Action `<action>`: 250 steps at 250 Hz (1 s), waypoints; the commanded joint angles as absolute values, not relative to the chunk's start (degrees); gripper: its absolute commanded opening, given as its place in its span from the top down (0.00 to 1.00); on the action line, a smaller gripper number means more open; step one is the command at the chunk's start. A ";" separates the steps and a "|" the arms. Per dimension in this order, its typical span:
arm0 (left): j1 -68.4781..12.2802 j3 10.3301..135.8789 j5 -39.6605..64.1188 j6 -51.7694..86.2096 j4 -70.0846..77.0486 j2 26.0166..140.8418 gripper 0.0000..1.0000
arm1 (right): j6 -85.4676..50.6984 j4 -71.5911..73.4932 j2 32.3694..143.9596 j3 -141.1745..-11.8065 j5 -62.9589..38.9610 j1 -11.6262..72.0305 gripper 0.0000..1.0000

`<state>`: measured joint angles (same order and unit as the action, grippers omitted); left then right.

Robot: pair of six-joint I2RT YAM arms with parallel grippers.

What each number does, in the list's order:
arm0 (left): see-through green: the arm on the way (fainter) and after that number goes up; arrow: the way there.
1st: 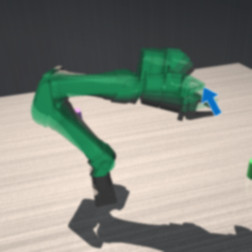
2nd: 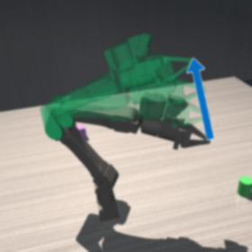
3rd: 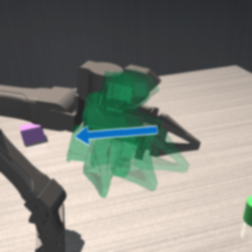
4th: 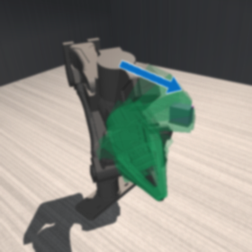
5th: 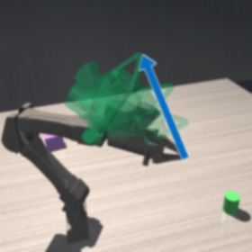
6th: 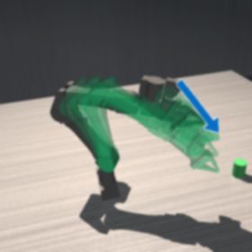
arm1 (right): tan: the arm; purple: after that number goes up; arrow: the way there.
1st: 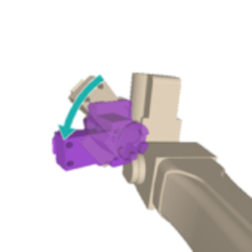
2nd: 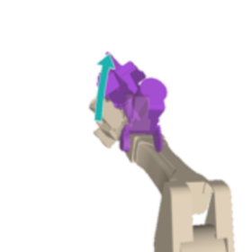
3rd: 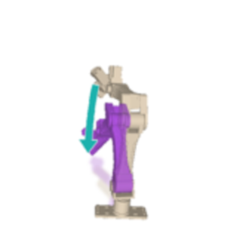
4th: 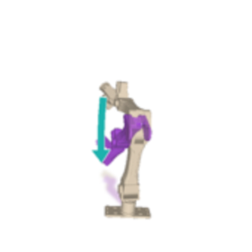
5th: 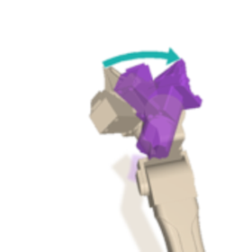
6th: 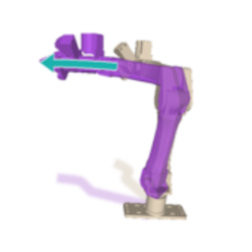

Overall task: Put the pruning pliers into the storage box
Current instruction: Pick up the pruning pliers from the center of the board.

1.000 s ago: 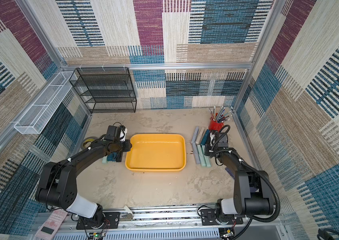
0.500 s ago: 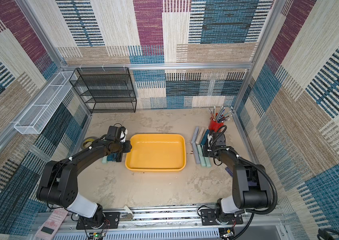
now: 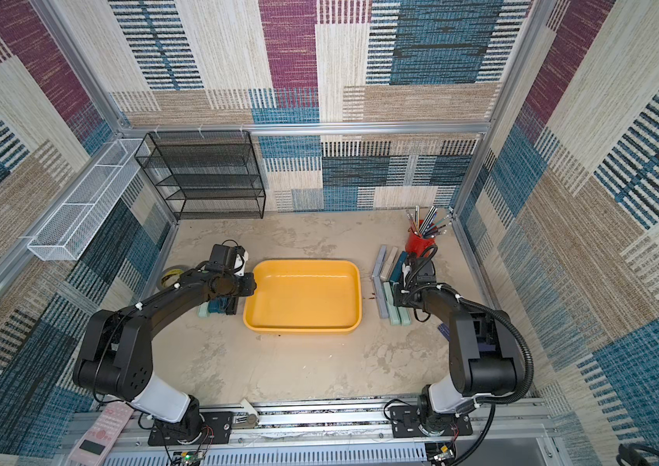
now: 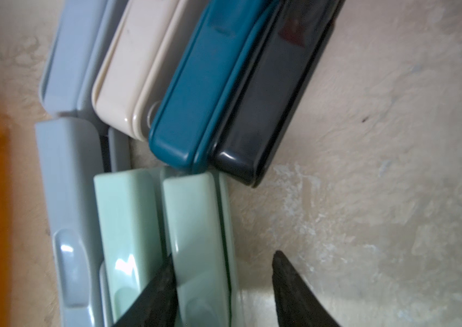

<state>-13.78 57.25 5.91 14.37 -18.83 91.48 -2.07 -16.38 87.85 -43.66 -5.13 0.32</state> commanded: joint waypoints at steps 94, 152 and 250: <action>-13.86 58.01 6.36 14.33 -19.18 91.67 0.75 | -3.23 -14.74 89.04 -43.21 -5.54 0.90 0.56; -13.89 57.84 6.26 14.66 -19.06 91.29 0.77 | -3.77 -14.67 88.57 -43.07 -5.32 0.96 0.63; -14.11 57.25 6.35 15.28 -18.83 90.79 0.81 | -4.99 -16.49 84.31 -43.73 -5.74 0.91 0.70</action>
<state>-14.00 57.43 6.15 14.81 -18.85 91.42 -3.88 -16.99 85.73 -43.11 -5.63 0.84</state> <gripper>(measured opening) 0.200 0.305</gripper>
